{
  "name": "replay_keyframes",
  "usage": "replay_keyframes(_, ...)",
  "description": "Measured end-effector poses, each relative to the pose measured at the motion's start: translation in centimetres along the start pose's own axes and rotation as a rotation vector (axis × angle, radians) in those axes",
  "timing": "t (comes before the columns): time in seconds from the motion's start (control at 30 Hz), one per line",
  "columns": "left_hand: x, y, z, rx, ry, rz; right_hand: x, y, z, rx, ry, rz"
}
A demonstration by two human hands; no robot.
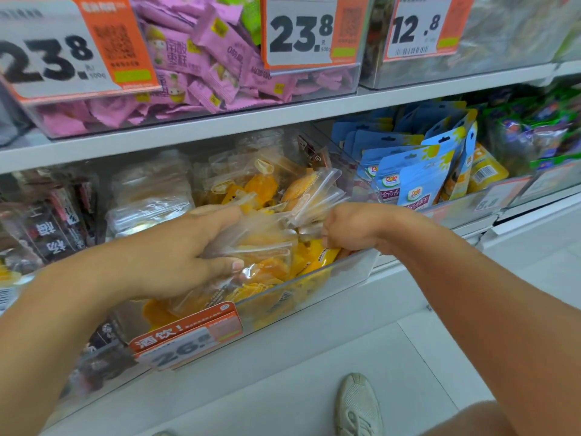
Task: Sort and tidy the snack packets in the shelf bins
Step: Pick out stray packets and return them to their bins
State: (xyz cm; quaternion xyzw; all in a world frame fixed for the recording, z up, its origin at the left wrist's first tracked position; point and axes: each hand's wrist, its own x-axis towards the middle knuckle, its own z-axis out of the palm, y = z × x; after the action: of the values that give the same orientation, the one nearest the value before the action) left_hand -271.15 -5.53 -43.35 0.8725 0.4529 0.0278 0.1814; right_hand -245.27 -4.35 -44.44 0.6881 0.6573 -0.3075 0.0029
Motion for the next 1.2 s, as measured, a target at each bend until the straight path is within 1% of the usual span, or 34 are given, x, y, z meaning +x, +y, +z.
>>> replay_keyframes(0.17, 0.5, -0.9, 1.0, -0.003, 0.088, 0.017, -1.1, 1.4, -1.2, 0.279, 0.018, -0.011)
replay_keyframes(0.23, 0.8, -1.2, 1.2, 0.007, 0.085, 0.024, -2.3, 1.5, -1.6, 0.433, -0.001, 0.019)
replay_keyframes(0.3, 0.9, -1.3, 1.4, 0.021, 0.081, 0.020, -3.7, 2.0, -2.4, 0.507, 0.044, 0.035)
replay_keyframes(0.37, 1.1, -1.2, 1.6, 0.041, 0.091, 0.024, -5.3, 2.8, -3.2, 0.642, 0.068, 0.006)
replay_keyframes(0.43, 1.3, -0.7, 1.8, 0.068, 0.117, 0.034, -6.7, 3.1, -3.5, 0.762, 0.045, -0.047)
replay_keyframes(0.5, 1.6, 0.1, 1.6, 0.106, 0.135, 0.046, -7.7, 3.5, -3.6, 0.802, 0.017, -0.103)
replay_keyframes(0.57, 1.8, 0.9, 1.5, 0.142, 0.141, 0.058, -8.5, 3.7, -3.8, 0.827, 0.038, -0.141)
replay_keyframes(0.63, 1.8, 1.6, 1.6, 0.162, 0.182, 0.085, -9.4, 3.9, -4.1, 0.882, 0.070, -0.161)
replay_keyframes(0.73, 1.7, 2.2, 1.9, 0.188, 0.253, 0.129, -10.4, 4.2, -4.5, 1.007, 0.163, -0.179)
replay_keyframes(0.77, 1.8, 2.2, 2.1, 0.180, 0.260, 0.134, -10.1, 4.2, -4.3, 1.016, 0.185, -0.207)
replay_keyframes(0.83, 2.1, 2.4, 2.2, 0.157, 0.252, 0.131, -8.7, 4.1, -3.1, 0.916, 0.227, -0.241)
replay_keyframes(0.9, 2.5, 2.5, 2.4, 0.173, 0.227, 0.107, -6.7, 4.3, -1.8, 0.763, 0.290, -0.190)
replay_keyframes(0.93, 2.6, 2.6, 2.5, 0.189, 0.216, 0.091, -5.8, 4.2, -1.3, 0.728, 0.311, -0.156)
replay_keyframes(1.03, 2.8, 2.9, 2.8, 0.216, 0.213, 0.061, -3.8, 3.3, -0.4, 0.740, 0.335, -0.016)
replay_keyframes(1.1, 2.8, 3.1, 2.9, 0.228, 0.221, 0.040, -3.0, 1.9, 0.1, 0.752, 0.322, 0.057)
replay_keyframes(1.13, 2.8, 3.2, 3.0, 0.237, 0.220, 0.031, -2.7, 1.3, 0.4, 0.698, 0.324, 0.074)
replay_keyframes(1.2, 2.7, 3.3, 3.0, 0.244, 0.221, 0.031, -2.1, 0.4, 0.8, 0.551, 0.383, 0.085)
